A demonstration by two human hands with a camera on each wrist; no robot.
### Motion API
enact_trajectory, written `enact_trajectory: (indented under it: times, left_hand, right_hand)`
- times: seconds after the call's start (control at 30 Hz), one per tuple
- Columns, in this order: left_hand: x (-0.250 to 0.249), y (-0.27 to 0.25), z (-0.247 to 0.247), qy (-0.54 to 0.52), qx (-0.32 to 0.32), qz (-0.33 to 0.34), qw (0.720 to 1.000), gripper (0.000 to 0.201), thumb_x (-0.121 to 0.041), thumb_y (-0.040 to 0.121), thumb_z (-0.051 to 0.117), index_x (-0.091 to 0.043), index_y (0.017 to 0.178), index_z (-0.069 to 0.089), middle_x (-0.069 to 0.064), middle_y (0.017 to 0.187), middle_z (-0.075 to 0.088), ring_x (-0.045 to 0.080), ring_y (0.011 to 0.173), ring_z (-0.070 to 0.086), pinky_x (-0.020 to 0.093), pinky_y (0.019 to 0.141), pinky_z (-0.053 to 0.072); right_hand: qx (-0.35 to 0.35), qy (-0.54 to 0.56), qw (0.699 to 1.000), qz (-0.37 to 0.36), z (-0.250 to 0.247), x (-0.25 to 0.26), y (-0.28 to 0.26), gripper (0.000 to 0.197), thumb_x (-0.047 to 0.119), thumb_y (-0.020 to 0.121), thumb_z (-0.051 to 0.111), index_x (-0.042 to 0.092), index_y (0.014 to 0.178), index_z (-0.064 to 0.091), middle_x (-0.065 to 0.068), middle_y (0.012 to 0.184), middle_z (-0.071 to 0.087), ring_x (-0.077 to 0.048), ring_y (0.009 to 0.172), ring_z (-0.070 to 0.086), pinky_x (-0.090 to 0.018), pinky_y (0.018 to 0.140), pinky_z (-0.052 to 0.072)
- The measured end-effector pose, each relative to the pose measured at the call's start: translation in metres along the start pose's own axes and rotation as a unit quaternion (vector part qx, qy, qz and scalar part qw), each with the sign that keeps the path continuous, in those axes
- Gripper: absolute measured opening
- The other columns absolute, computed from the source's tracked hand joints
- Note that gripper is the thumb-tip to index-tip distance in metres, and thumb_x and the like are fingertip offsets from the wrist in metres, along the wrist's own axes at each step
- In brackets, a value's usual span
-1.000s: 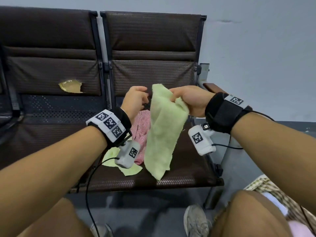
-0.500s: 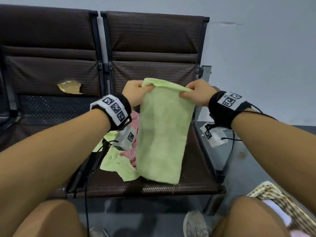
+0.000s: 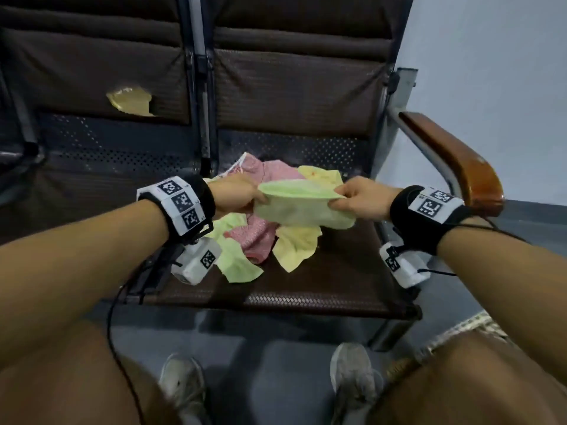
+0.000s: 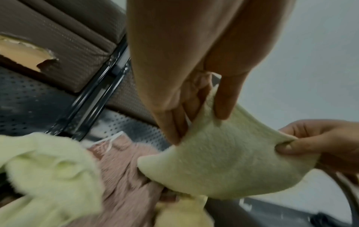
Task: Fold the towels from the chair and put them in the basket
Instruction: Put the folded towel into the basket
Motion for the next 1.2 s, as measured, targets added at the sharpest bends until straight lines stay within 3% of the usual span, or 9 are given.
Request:
enact_trajectory:
  times: [0.2,0.4,0.5,0.6,0.73,0.83,0.97,1.1,1.2]
  left_hand:
    - [0.074,-0.023,0.044,0.036,0.192,-0.128,0.972,0.021,-0.006,0.095,0.056,-0.001,0.112,0.066,0.02,0.105,0.073,0.028,0.08,0.072,0.035,0.07,0.062]
    - [0.074,0.01,0.035,0.012,0.094,-0.098,0.991,0.015,-0.013,0.095,0.057,-0.002,0.104,0.065,0.014,0.098,0.069,0.028,0.085,0.065,0.041,0.08,0.057]
    - [0.067,0.036,0.023,-0.034,-0.003,-0.054,0.998,0.011,-0.006,0.093,0.056,-0.011,0.083,0.059,0.005,0.08,0.062,0.017,0.065,0.062,0.027,0.061,0.057]
    - [0.063,0.057,0.018,-0.064,-0.071,-0.013,0.995,0.016,-0.005,0.095,0.053,-0.015,0.091,0.065,0.003,0.079,0.063,0.015,0.067,0.059,0.027,0.064,0.055]
    - [0.065,0.071,0.014,-0.02,-0.127,0.015,0.992,0.037,-0.018,0.09,0.064,-0.016,0.127,0.058,0.005,0.097,0.063,0.019,0.077,0.058,0.033,0.075,0.051]
    - [0.061,0.061,0.015,0.072,-0.144,0.064,0.985,0.027,-0.02,0.084,0.072,-0.023,0.11,0.064,-0.002,0.102,0.064,0.019,0.092,0.062,0.031,0.083,0.051]
    - [0.077,0.039,0.051,0.118,-0.018,0.078,0.99,0.022,-0.024,0.08,0.079,-0.025,0.1,0.07,-0.002,0.103,0.07,0.018,0.1,0.066,0.037,0.096,0.052]
    - [0.1,0.023,0.073,0.281,0.046,0.09,0.954,0.073,-0.028,0.069,0.085,-0.026,0.136,0.055,-0.001,0.129,0.061,0.017,0.117,0.057,0.03,0.105,0.042]
    - [0.104,0.021,0.072,0.345,0.03,0.114,0.931,0.068,-0.01,0.076,0.074,-0.02,0.14,0.053,0.005,0.135,0.059,0.025,0.123,0.055,0.024,0.101,0.039]
  right_hand:
    - [0.227,0.216,0.943,0.11,0.095,-0.034,-0.02,0.018,0.017,0.099,0.058,0.006,0.107,0.069,-0.001,0.091,0.073,-0.013,0.075,0.069,-0.027,0.066,0.054]
    - [0.14,0.275,0.943,0.124,0.086,-0.04,0.0,0.009,0.006,0.092,0.062,0.005,0.1,0.066,0.007,0.065,0.068,-0.005,0.049,0.06,-0.016,0.041,0.042]
    - [0.018,0.269,0.951,0.15,0.072,-0.057,0.023,0.02,0.004,0.087,0.063,-0.001,0.107,0.066,-0.011,0.095,0.071,-0.019,0.075,0.07,-0.027,0.063,0.057]
    - [-0.07,0.215,0.965,0.133,0.063,-0.066,0.042,0.029,0.008,0.088,0.062,0.004,0.117,0.066,-0.011,0.116,0.07,-0.027,0.104,0.068,-0.042,0.096,0.054]
    - [-0.128,0.114,0.975,0.138,0.059,-0.069,0.056,0.042,0.022,0.091,0.061,0.014,0.131,0.053,-0.005,0.119,0.061,-0.026,0.106,0.061,-0.041,0.094,0.053]
    - [-0.163,0.057,0.978,0.117,0.057,-0.061,0.054,0.032,0.027,0.089,0.062,0.02,0.12,0.057,-0.001,0.106,0.062,-0.023,0.096,0.061,-0.039,0.086,0.053]
    - [-0.089,0.011,0.995,0.046,0.08,-0.043,0.041,0.019,0.04,0.087,0.067,0.023,0.088,0.072,0.008,0.084,0.071,-0.014,0.084,0.067,-0.031,0.077,0.055]
    - [0.055,-0.099,0.993,-0.015,0.126,-0.043,0.022,0.07,0.066,0.075,0.071,0.025,0.131,0.06,0.004,0.131,0.061,-0.017,0.12,0.056,-0.031,0.104,0.043]
    - [0.077,-0.127,0.988,-0.034,0.135,-0.047,0.016,0.085,0.055,0.08,0.073,0.019,0.15,0.04,-0.003,0.151,0.045,-0.022,0.138,0.042,-0.03,0.115,0.031]
Point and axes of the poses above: each hand's wrist, its own y-axis towards the middle knuckle, its own z-axis out of the palm, x = y × z, the point moved 8 cm from there along y, towards the middle knuckle
